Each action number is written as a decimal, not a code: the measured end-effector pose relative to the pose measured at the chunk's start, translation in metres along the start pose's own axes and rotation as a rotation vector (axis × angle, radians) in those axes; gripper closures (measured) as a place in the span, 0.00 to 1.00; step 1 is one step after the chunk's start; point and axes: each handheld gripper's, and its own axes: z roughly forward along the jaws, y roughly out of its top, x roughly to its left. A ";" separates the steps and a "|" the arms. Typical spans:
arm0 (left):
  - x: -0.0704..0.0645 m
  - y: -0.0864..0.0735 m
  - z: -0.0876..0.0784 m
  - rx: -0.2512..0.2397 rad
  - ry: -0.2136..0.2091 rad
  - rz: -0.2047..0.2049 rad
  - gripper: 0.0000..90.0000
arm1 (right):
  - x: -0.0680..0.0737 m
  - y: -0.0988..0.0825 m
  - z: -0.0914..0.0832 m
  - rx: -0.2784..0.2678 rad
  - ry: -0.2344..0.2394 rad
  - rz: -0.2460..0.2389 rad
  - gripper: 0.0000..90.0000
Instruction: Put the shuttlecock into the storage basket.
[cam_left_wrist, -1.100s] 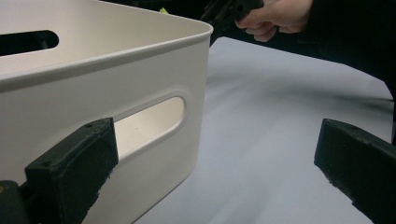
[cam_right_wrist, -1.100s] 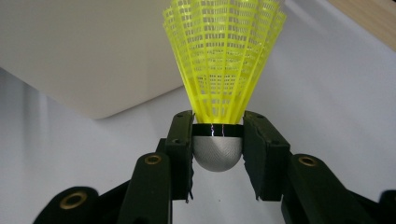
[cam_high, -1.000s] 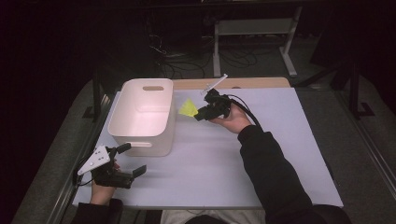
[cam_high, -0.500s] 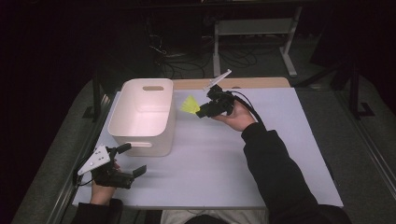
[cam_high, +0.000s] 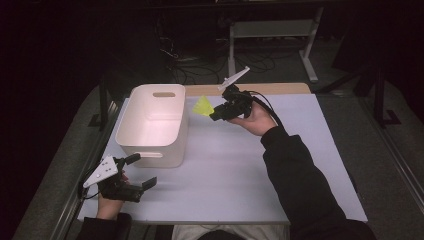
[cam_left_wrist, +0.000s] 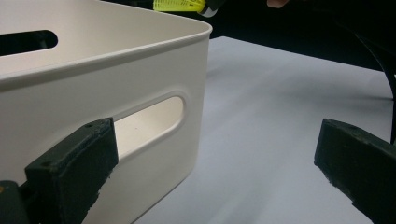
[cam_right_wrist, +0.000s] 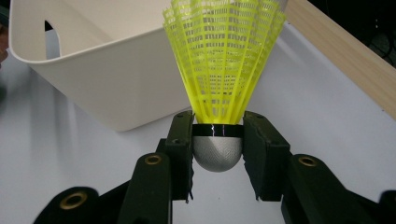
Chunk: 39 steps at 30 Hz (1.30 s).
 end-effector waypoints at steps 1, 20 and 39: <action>0.000 0.000 0.000 0.001 0.000 0.000 0.00 | 0.001 0.002 -0.001 0.000 -0.001 0.004 0.70; 0.000 0.000 0.000 0.001 -0.001 0.001 0.00 | 0.008 0.028 -0.018 -0.032 0.003 -0.027 0.70; 0.000 0.000 0.000 -0.001 -0.002 0.001 0.00 | 0.030 0.060 -0.018 -0.042 0.026 -0.094 0.70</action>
